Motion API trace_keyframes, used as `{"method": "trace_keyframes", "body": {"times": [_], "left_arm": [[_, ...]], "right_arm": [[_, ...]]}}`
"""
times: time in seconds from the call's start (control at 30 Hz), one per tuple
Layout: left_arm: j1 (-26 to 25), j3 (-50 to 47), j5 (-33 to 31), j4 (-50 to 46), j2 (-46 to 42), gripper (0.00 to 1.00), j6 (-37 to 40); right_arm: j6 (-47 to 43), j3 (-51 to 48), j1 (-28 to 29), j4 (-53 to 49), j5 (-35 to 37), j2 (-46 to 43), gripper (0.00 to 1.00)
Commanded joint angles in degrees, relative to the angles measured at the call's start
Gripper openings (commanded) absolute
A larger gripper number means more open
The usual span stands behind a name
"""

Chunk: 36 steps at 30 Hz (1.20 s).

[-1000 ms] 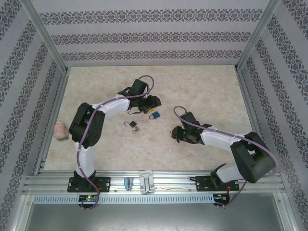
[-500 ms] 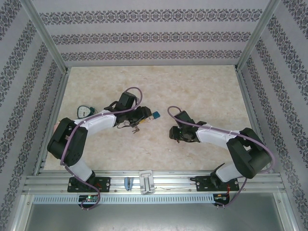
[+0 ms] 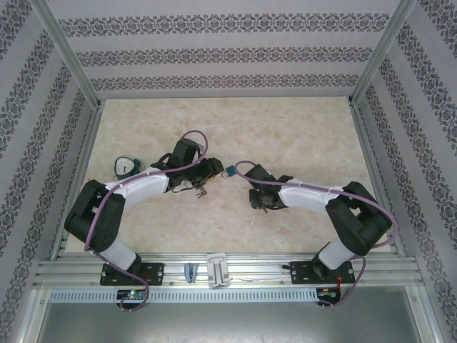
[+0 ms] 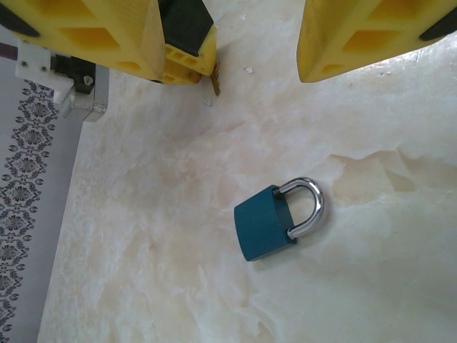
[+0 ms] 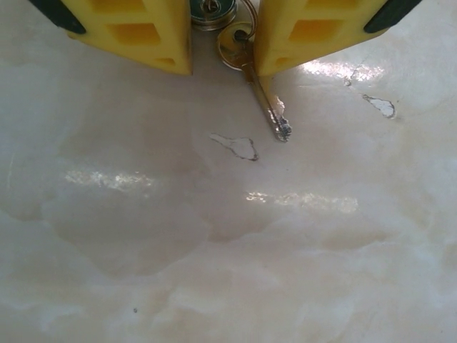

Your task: Unlock with the key

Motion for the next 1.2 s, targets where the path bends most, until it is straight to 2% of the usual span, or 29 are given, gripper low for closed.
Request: {"method": "trace_keyframes", "body": {"times": [0.0,0.2,0.37,0.5,0.73,0.93,1.17], "left_arm": [[0.0,-1.3,0.0,3.0,-1.6,0.51,-1.4],[0.4,-2.3,-0.3,3.3,-2.4,0.51,-1.7],[0.8,-2.4,-0.2,3.3,-2.5,0.51,-1.8],[1.1,-2.2,0.0,3.3,-2.7,0.51,-2.0],[1.4,-3.2,0.4,4.7,-4.9,0.51,-1.3],[2.1,-8.0,5.6,19.8,-7.6,0.53,-3.1],[2.1,-11.0,14.1,38.6,-6.4,0.57,-6.7]], "right_arm": [[-1.6,1.2,3.1,1.5,-3.2,4.7,0.23],[-0.4,1.8,5.2,1.1,-3.3,6.8,0.12],[0.4,1.0,5.5,2.0,-3.3,5.0,0.00],[0.4,0.3,4.7,4.0,-4.4,1.3,0.00],[0.6,-2.8,-0.7,9.3,-11.8,-8.0,0.00],[-1.6,-2.9,-4.2,9.8,-17.7,-18.2,0.00],[-2.6,-0.9,-7.7,9.3,-27.0,-26.7,0.00]]}}
